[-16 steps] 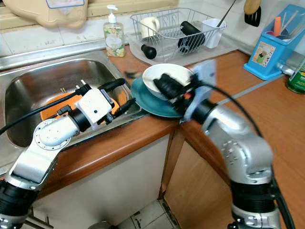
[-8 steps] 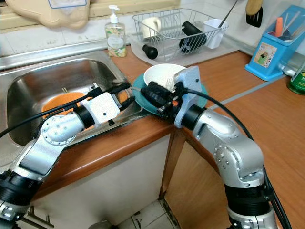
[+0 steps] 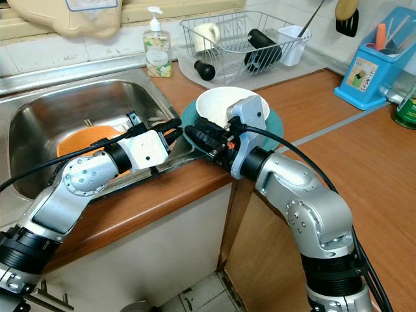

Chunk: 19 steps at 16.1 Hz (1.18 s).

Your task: Kitchen organization

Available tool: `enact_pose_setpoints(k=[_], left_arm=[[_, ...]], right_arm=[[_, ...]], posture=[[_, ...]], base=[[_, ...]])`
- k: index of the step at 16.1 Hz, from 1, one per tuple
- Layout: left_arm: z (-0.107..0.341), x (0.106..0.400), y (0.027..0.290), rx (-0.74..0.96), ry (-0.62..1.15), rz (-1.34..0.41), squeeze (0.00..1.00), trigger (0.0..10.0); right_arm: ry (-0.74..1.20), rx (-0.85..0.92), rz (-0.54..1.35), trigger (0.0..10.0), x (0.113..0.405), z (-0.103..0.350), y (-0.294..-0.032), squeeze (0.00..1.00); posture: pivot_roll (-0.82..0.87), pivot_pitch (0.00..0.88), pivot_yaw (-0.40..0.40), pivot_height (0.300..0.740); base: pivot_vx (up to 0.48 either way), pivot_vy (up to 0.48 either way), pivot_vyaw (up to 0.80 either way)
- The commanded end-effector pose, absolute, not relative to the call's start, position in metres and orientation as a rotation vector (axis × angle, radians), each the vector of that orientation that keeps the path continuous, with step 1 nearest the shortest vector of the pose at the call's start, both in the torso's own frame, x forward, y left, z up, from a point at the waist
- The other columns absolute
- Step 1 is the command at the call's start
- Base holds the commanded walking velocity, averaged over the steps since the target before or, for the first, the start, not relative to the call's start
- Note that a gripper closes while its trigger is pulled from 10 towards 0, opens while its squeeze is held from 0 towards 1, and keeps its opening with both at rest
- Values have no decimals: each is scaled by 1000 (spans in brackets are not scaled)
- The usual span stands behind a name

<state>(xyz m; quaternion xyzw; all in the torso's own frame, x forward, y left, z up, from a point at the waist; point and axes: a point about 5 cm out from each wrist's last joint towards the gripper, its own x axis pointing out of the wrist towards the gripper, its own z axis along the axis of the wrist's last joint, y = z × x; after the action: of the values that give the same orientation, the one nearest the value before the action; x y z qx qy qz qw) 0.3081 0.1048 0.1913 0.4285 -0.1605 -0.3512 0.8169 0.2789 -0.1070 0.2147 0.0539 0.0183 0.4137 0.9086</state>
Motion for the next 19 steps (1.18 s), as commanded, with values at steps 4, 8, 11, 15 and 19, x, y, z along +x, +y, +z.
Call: enact_pose_setpoints(k=[4,8,11,15,19], left_arm=[[190,312,108,964,-333,-748,0,0],[193,323,121,1015,-311,-698,0,0],[189,339,148,1070,-191,-634,0,0],[178,372,194,1161,93,-524,0,941],[157,378,209,1194,303,-565,0,10000]], right_arm=[[50,123,851,10000,277,215,-103,63],[53,74,823,10000,280,212,-102,1000],[80,29,847,10000,277,207,-100,0],[132,1,910,10000,268,197,-88,0],[176,-21,930,10000,265,190,-84,0]], posture=[[-22,0,20,740],[-21,0,21,740],[-22,0,23,740],[-24,0,25,740],[-28,0,31,740]], base=[[0,0,0],[0,0,0],[0,0,0],[0,0,0],[0,0,0]])
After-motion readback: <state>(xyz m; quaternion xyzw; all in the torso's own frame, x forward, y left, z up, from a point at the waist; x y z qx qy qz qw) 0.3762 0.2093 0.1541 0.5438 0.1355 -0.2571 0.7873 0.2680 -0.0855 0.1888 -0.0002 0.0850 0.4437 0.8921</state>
